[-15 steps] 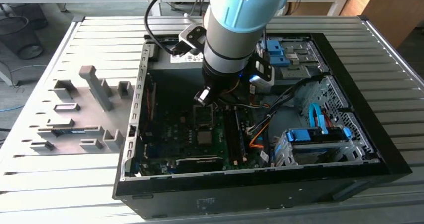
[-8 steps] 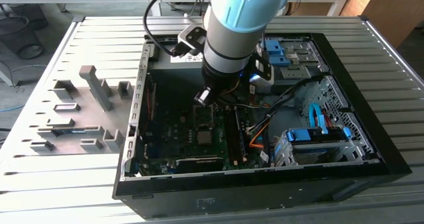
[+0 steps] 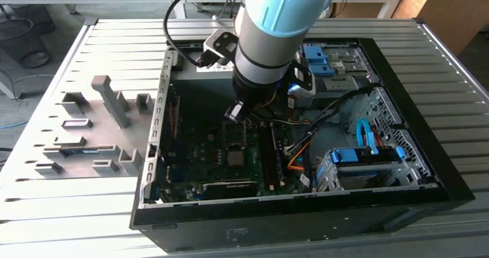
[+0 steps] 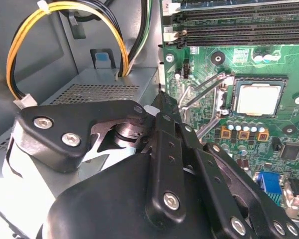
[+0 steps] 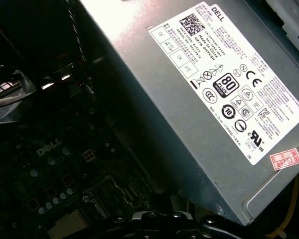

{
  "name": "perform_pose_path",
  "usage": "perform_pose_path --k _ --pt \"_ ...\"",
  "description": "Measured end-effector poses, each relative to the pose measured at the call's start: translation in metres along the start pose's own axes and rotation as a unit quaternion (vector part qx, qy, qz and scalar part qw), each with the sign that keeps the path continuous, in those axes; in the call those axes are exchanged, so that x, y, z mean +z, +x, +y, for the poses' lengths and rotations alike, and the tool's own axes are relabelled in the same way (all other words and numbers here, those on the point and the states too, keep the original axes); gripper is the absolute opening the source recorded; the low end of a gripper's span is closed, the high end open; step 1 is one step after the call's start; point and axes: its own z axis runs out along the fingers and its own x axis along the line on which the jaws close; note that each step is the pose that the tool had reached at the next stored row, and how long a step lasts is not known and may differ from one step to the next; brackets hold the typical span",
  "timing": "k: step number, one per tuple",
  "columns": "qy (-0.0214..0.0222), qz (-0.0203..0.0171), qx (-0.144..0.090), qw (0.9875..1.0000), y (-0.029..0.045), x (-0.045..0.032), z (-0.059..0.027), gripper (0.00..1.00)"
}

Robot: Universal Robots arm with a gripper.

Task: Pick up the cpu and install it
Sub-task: 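Close the cpu cover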

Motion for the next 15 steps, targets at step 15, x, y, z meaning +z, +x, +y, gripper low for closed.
perform_pose_path --k 15 --pt "-0.0006 0.0007 -0.003 1.0 -0.0008 -0.0043 0.001 0.1"
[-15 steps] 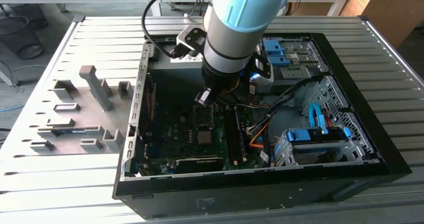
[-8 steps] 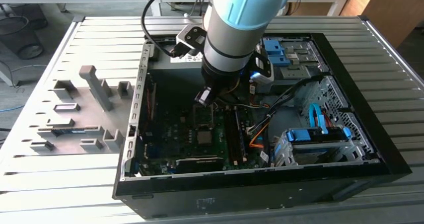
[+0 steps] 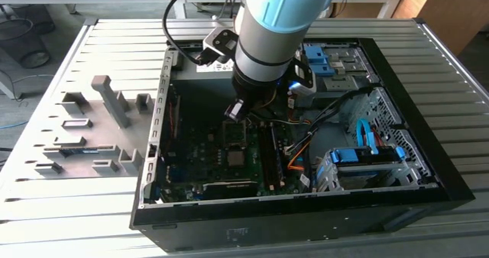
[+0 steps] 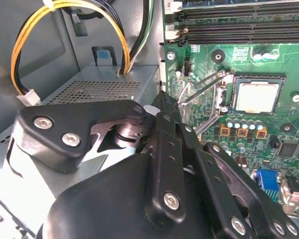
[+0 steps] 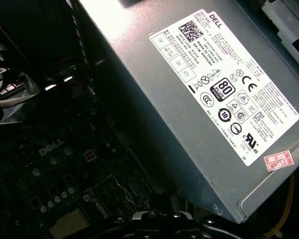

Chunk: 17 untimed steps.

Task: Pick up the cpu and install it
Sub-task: 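Close the cpu cover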

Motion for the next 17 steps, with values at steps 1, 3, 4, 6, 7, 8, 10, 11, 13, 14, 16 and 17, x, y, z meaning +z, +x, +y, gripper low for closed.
perform_pose_path --k 1,3,4,6,7,8,10,11,13,14,16,17 --pt "0.0 -0.0001 0.0 1.0 0.0 0.0 0.0 0.1" --pt "0.0 0.0001 0.0 1.0 0.0 -0.0001 0.0 0.1" --pt "0.0 0.0001 0.0 1.0 0.0 -0.0003 0.0001 0.1" --pt "0.0 0.0002 0.0 1.0 -0.0001 -0.0008 0.0002 0.1" --pt "0.0 0.0002 0.0 1.0 -0.0001 -0.0009 0.0002 0.1" --pt "0.0 0.0001 0.0 1.0 -0.0002 -0.001 0.0003 0.1" --pt "-0.0001 0.0 0.0 1.0 -0.0002 -0.0011 0.0003 0.1" --pt "0.0 0.0001 0.0 1.0 -0.0002 -0.0011 0.0003 0.1" --pt "0.0 0.0003 0.0 1.0 0.0003 -0.0015 0.0 0.1" --pt "-0.0001 0.0002 0.0 1.0 0.0006 -0.0016 -0.0002 0.1" --pt "-0.0001 0.0001 0.0 1.0 0.0014 -0.0018 -0.0008 0.1" --pt "-0.0001 0.0001 0.0 1.0 0.0019 -0.0019 -0.0012 0.1"
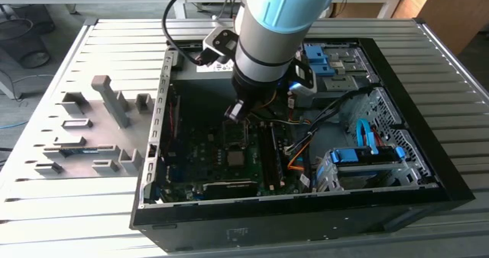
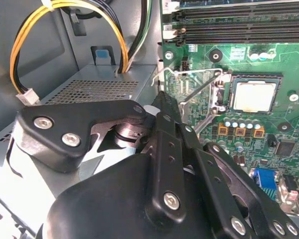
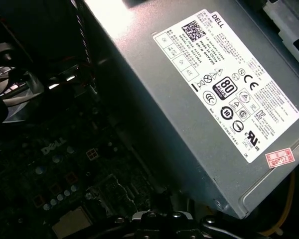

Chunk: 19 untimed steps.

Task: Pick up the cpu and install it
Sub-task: 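Close the cpu cover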

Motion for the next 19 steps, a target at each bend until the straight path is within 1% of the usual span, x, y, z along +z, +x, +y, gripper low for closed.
perform_pose_path --k 7,16,18,19 --pt "0.0 0.0 0.0 1.0 0.0043 -0.0015 -0.0029 0.1" --pt "0.0 0.0 0.0 1.0 0.0139 -0.0047 -0.0092 0.1" --pt "0.0005 0.0006 0.0 1.0 0.0154 -0.0052 -0.0101 0.1" --pt "0.0013 0.0016 0.0 1.0 0.0159 -0.0053 -0.0104 0.1"
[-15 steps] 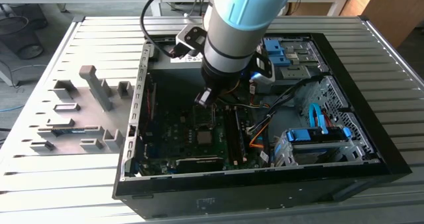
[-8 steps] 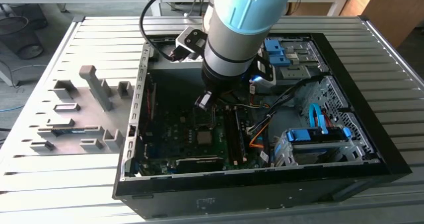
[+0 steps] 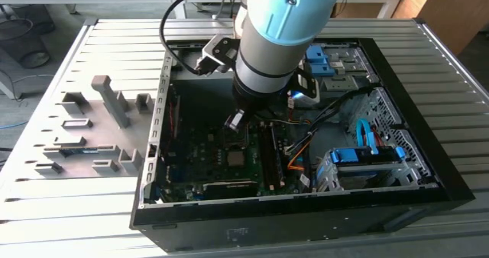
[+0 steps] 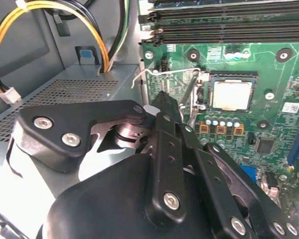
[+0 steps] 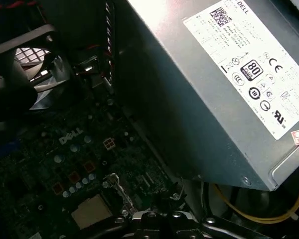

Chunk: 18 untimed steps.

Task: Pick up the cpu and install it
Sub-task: 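Close the cpu cover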

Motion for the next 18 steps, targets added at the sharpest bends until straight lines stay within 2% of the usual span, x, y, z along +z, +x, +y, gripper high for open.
perform_pose_path --k 2,7,8,10,14,18 --pt "0.0041 0.0058 0.001 1.0 0.0004 -0.0003 -0.0003 0.1" --pt "0.0243 0.0333 0.004 0.9991 0.0007 -0.0003 -0.0005 0.1" --pt "0.0276 0.0378 0.004 0.9989 0.0007 -0.0003 -0.0005 0.1" --pt "0.0321 0.0439 0.005 0.9985 0.0008 -0.0003 -0.0005 0.1" --pt "0.0335 0.0459 0.005 0.9984 0.0009 0.0006 -0.0008 0.1" --pt "0.0349 0.0481 0.005 0.9982 0.002 0.0069 -0.0023 0.1"
